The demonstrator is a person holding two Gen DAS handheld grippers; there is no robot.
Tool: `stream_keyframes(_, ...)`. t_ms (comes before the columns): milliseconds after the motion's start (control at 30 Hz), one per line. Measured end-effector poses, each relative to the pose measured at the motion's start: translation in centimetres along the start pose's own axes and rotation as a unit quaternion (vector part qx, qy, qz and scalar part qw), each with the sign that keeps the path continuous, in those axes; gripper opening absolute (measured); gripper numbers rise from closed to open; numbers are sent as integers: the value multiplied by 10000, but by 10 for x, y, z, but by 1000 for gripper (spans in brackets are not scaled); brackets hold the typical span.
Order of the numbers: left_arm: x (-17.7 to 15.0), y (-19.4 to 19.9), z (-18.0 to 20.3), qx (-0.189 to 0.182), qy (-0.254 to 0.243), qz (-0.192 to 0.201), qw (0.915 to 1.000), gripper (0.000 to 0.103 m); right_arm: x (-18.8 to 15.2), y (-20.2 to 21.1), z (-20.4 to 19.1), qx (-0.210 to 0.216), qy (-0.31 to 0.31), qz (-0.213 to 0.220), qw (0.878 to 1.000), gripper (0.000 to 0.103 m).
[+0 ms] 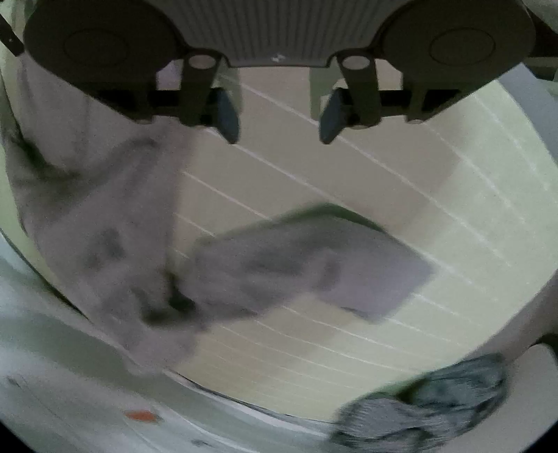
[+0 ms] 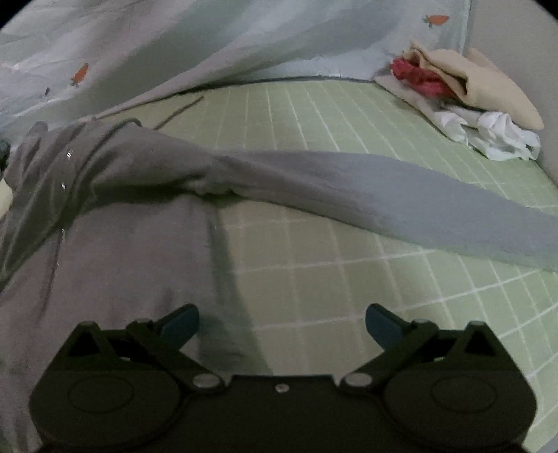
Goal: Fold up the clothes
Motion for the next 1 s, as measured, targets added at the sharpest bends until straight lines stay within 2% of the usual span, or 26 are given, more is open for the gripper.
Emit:
stream_keyframes(100, 14, -6, -31, 1, 158, 132, 9998, 46, 3, 5, -23, -89, 0, 191, 9998, 103)
stream_keyframes(233, 34, -12, -71, 136, 456, 238, 9986, 49, -5, -2, -46, -76, -227, 52, 9997, 103)
stream_keyframes(300, 47, -25, -84, 233, 436, 198, 9986, 54, -11, -6, -57, -127, -334, -42, 9994, 103)
stream_keyframes(400, 66, -34, -99, 184, 413, 168, 9988, 66, -20, -13, -69, -368, -487, -87, 9981, 103)
stream_keyframes(500, 84, -47, -105, 18, 305, 141, 9994, 77, -23, -17, -80, -641, -642, 42, 9959, 103)
stream_keyframes(633, 99, -70, -105, -216, -7, 87, 9997, 78, -26, -15, -83, -864, -1039, 175, 9907, 103)
stream_keyframes(700, 101, -76, -105, -212, -291, 136, 9993, 77, -28, -16, -87, -980, -1195, 202, 9878, 103)
stream_keyframes(767, 103, -77, -103, -39, -652, 250, 9976, 59, -29, -16, -92, -1088, -1314, 228, 9851, 103)
stream_keyframes(833, 106, -77, -99, 33, -1033, 358, 9940, 6, -29, -16, -95, -1167, -1398, 243, 9830, 103)
stream_keyframes(900, 109, -76, -102, -148, -939, 288, 9951, 7, -30, -16, -97, -1223, -1464, 246, 9813, 103)
stream_keyframes(1000, 121, -70, -120, 196, -706, 563, 9957, 7, -30, -16, -99, -1276, -1535, 223, 9796, 103)
Point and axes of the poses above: each gripper's, at about its wrist camera, not at the fingertips, and y roughly against the way its jaws point, z to its right, x to its top, the point moved 3 cm from there along -y, roughly the way its jaws point, and after that the axes turned 6 degrees about -y, right-handed, at the moved point
